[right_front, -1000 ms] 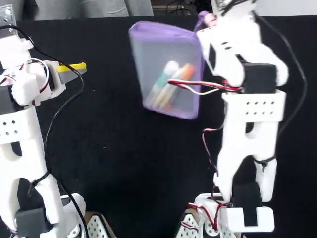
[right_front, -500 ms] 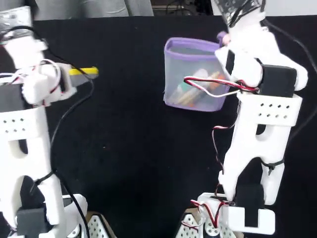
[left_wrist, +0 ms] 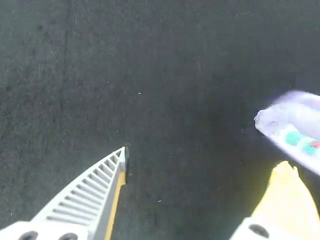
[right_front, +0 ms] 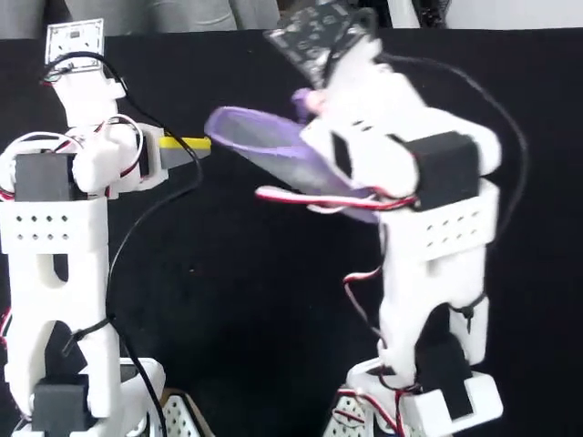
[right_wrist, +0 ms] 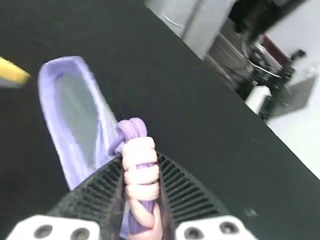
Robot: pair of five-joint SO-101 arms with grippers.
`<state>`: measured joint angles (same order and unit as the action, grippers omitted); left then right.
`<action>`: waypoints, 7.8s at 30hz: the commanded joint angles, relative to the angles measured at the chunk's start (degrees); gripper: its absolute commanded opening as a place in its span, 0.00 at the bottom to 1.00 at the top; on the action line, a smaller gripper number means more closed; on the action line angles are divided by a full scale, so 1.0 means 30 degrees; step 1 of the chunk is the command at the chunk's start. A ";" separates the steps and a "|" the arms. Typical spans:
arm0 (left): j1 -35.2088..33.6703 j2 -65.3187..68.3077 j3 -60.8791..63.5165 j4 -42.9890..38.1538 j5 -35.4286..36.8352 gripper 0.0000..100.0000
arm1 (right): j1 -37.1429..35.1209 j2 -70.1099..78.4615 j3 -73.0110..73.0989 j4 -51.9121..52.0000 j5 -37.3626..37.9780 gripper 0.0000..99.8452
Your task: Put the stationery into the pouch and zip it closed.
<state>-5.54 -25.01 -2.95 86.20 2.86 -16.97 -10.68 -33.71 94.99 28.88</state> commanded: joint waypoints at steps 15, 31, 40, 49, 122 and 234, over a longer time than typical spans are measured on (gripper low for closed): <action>0.0190 -0.0322 0.0484 -0.0440 -0.0029 0.44 | -0.0352 0.3941 -0.3326 -0.3311 -0.5656 0.01; 0.1978 -0.4542 0.1245 -0.0293 -0.0176 0.44 | -0.0440 0.4234 -0.3326 -0.3223 -0.5656 0.01; 0.3795 -0.6799 0.7370 -0.6740 -0.0147 0.44 | -0.0381 0.4088 -0.3297 -0.3018 -0.5656 0.01; 0.4352 -0.6799 1.0769 -1.1575 -0.0059 0.44 | -0.0352 0.4088 -0.3326 -0.2667 -0.5656 0.01; 0.8044 -1.3714 2.0147 -2.1773 -0.2549 0.37 | 0.2403 -0.1656 0.3179 0.1377 -0.2081 0.01; 0.9685 -2.3648 1.9678 -1.5912 -0.0234 0.03 | 0.7619 1.2264 0.9949 -1.3890 -0.4278 0.01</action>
<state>25.58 -92.53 60.97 44.18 1.63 1.41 25.36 -3.82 55.87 16.92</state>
